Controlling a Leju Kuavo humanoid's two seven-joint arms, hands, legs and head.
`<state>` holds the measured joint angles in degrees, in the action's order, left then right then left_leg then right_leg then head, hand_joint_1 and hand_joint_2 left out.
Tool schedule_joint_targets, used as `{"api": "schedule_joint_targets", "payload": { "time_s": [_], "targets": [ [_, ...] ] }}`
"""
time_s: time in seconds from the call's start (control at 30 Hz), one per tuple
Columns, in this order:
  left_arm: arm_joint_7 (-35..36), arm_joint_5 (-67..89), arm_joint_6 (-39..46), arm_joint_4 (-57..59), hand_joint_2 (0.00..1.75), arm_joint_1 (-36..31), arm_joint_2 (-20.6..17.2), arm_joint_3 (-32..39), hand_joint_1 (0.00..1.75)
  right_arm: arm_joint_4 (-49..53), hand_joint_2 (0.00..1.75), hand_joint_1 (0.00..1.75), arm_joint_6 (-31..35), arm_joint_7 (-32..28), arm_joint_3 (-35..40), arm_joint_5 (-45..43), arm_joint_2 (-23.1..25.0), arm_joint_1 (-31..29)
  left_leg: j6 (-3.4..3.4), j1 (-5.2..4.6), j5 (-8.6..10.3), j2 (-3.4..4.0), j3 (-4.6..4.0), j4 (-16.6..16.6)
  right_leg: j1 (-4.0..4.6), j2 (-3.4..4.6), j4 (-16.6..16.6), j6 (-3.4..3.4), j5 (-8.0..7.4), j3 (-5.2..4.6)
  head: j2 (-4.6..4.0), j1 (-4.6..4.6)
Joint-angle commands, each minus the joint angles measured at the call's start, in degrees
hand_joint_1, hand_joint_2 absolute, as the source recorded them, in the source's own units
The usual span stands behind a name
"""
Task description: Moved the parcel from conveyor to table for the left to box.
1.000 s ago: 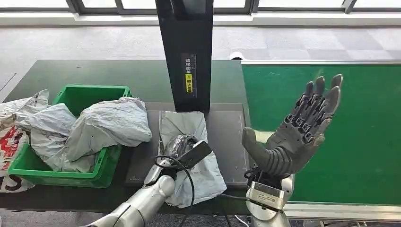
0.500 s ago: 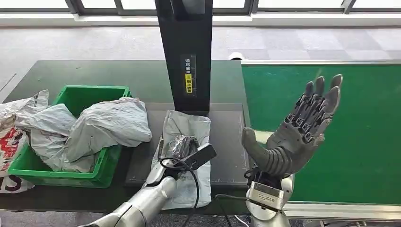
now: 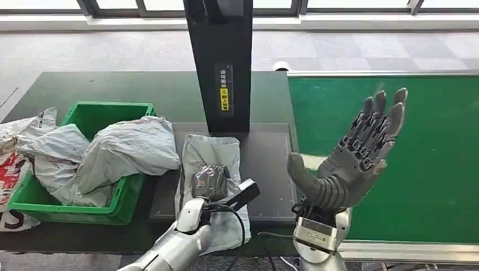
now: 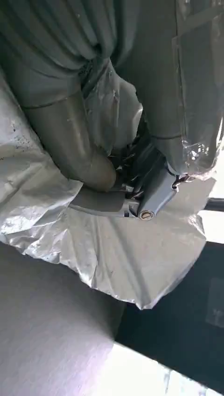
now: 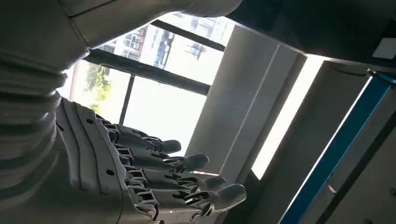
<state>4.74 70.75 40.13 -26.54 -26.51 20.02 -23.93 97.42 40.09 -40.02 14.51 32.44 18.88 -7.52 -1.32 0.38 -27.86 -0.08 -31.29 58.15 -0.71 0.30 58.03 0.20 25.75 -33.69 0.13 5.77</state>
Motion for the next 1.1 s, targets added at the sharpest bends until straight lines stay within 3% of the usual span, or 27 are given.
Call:
{"api": "schedule_joint_targets", "payload": {
  "time_s": [0.03,0.33,0.73,0.77,0.8,0.93,0.97,1.1],
  "targets": [
    [-10.0,12.2,-0.1,-29.9,1.75,10.8,0.0,16.4,1.75,-2.4,1.75,0.00,-0.1,0.0,-1.7,-0.1,1.1,1.3,0.02,0.01,0.00,0.01,-0.08,0.0,0.02,0.00,-0.1,-0.02,-0.01,-0.09,0.00,-0.02],
    [-12.3,13.3,-0.1,-40.8,1.75,14.2,0.0,16.3,1.75,-2.2,1.75,0.00,-0.1,0.0,-2.2,0.4,1.1,1.8,0.02,0.03,0.02,0.06,-0.16,-0.2,0.01,0.05,-0.2,-0.06,-0.06,-0.18,0.00,-0.02],
    [-12.9,13.4,-0.1,-43.9,1.75,15.1,0.0,16.4,1.75,-2.7,1.75,0.00,-0.1,0.0,-2.0,0.5,1.1,1.7,0.04,0.00,0.00,0.01,-0.14,-0.2,-0.01,0.04,-0.2,-0.02,-0.03,-0.12,0.00,0.00],
    [-13.2,13.0,-0.1,-43.6,1.75,15.6,0.0,16.8,0.26,-2.5,1.75,0.00,-0.1,0.0,-2.1,0.8,1.1,1.8,0.05,0.02,0.03,0.03,-0.10,-0.3,0.01,0.05,-0.3,-0.04,-0.07,-0.09,0.00,0.00],
    [-13.0,12.1,-0.1,-41.5,1.75,14.4,0.0,16.9,0.00,-2.4,1.75,0.00,-0.1,0.0,-2.2,0.8,1.1,1.7,0.04,0.02,-0.01,-0.04,-0.16,-0.1,0.01,0.00,-0.1,-0.02,-0.02,-0.12,0.00,-0.02],
    [-16.3,5.0,-0.1,-21.9,1.75,9.1,-0.1,13.9,0.00,-2.9,1.75,0.00,-0.1,0.0,-2.0,0.7,1.1,1.4,0.05,-0.03,0.08,-0.14,-0.04,-0.3,-0.04,-0.11,-0.3,-0.02,-0.06,0.01,0.00,0.00],
    [-16.3,5.0,-0.1,-21.9,1.75,9.1,-0.1,13.9,0.00,-2.9,1.75,0.00,-0.1,0.0,-2.0,0.7,1.1,1.4,0.04,-0.01,0.05,-0.20,-0.06,-0.2,-0.02,-0.16,-0.2,-0.01,-0.02,0.01,0.00,-0.02],
    [-17.8,3.1,-8.8,-5.8,1.75,4.1,0.0,7.6,0.00,-4.4,1.75,0.00,-0.1,0.0,-1.3,0.1,1.1,0.6,0.06,-0.01,0.15,-0.25,-0.09,-0.3,-0.02,-0.23,-0.3,-0.02,-0.10,-0.01,0.00,-0.02]
  ]
}}
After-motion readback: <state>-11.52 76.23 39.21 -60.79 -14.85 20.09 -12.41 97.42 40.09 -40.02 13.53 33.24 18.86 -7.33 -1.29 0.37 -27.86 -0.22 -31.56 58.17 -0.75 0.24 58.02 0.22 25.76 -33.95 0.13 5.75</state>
